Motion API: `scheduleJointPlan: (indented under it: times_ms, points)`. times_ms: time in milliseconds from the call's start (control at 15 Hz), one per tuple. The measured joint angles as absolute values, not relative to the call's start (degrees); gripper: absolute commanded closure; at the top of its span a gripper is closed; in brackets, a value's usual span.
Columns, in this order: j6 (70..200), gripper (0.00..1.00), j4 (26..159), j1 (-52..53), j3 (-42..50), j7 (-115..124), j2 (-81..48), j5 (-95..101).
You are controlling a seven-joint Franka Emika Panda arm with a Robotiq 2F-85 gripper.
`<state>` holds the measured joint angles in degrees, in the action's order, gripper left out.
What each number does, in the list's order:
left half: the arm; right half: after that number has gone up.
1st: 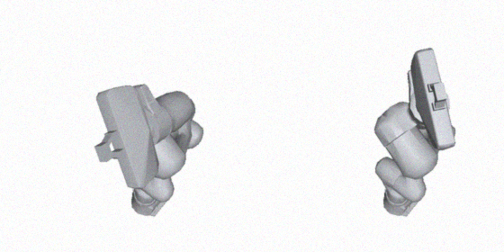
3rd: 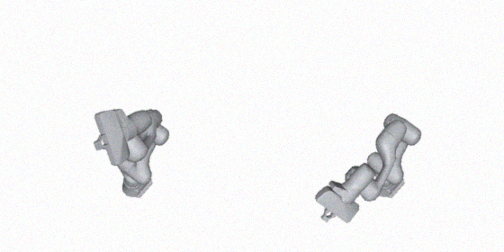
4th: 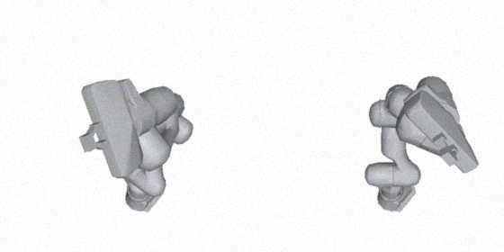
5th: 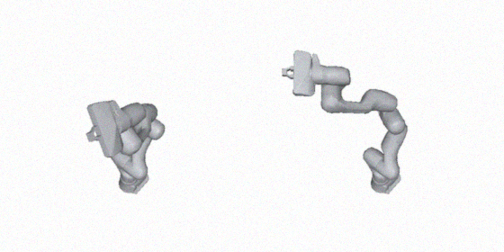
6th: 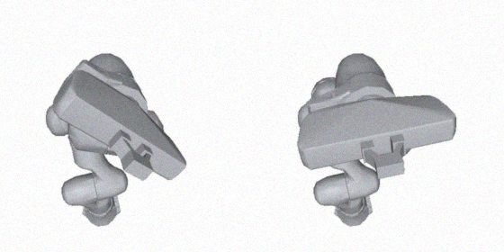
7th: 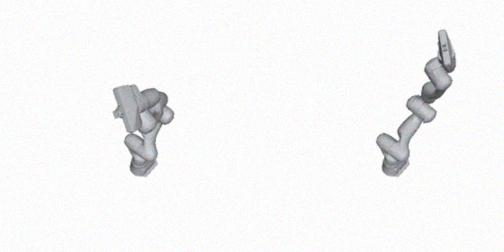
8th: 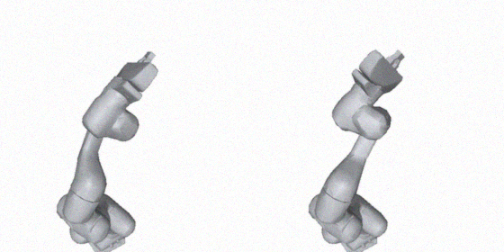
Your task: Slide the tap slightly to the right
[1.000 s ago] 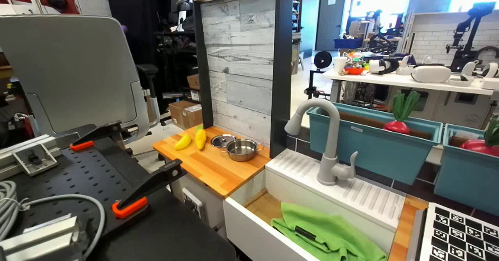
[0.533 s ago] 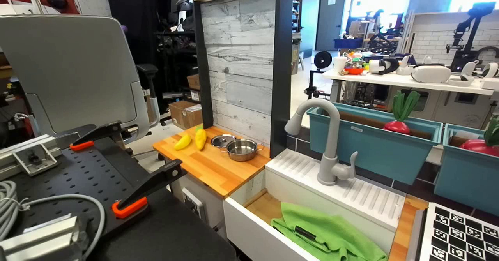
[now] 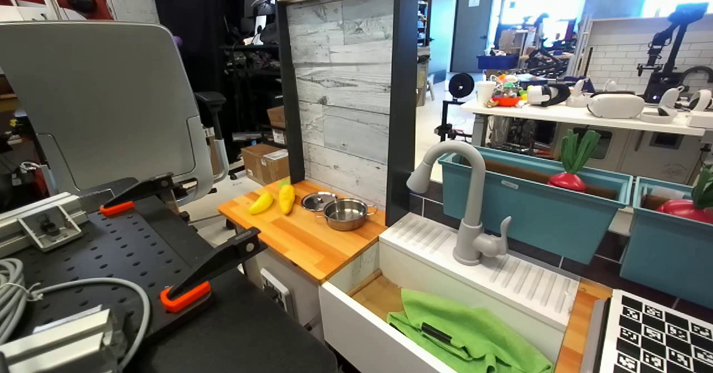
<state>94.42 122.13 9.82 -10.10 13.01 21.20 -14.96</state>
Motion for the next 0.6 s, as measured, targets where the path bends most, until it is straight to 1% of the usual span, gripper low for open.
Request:
scheduleJointPlan:
  times_ms: [600]
  points:
    - [95.96,0.0,123.01,9.31,-10.12,13.01,21.12,-14.51]
